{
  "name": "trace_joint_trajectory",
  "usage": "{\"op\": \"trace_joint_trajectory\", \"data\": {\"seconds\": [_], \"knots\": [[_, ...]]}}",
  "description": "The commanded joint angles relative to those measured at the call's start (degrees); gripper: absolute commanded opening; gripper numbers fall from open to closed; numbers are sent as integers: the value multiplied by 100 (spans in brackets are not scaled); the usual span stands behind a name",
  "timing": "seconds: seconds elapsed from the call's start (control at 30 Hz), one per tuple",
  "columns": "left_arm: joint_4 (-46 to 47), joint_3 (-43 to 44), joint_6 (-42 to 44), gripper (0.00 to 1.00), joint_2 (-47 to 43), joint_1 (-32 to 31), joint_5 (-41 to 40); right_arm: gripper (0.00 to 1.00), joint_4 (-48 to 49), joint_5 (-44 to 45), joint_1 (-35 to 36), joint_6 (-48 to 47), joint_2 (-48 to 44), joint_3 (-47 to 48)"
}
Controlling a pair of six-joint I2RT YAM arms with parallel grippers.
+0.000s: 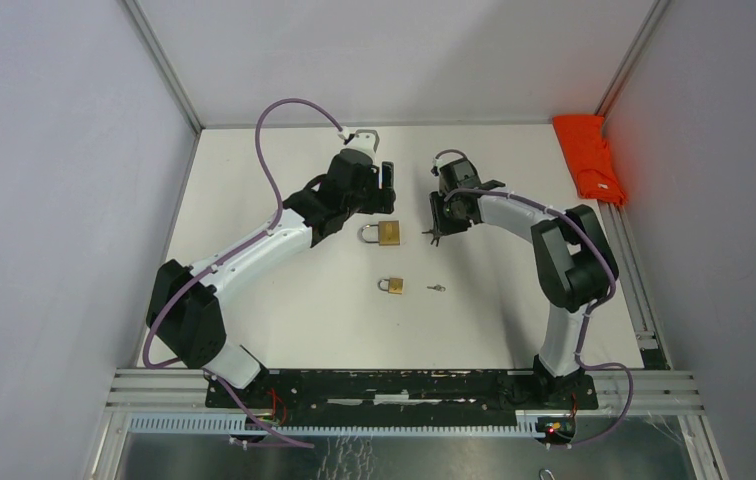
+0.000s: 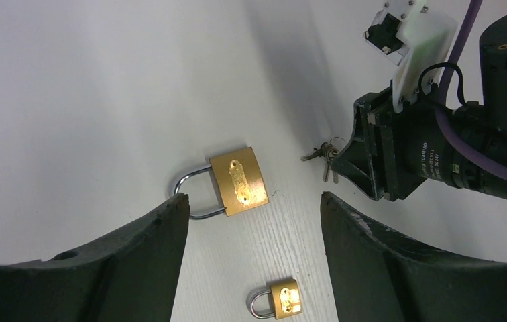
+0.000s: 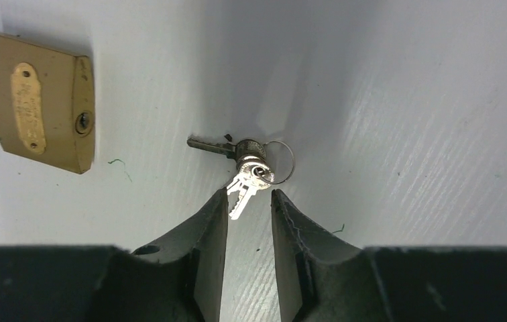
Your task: Unlock with the key
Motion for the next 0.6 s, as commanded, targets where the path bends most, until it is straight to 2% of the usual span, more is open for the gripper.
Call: {"op": "trace_joint_trajectory", "data": {"seconds": [0.0,0.57], "knots": [[201,-32,69,77,-199,-39,9,34,215,-96,-100,268,87,-86],[195,-41,62,77,-268,-36,62,36,1101,-1059,-451,754,13,-555]]}}
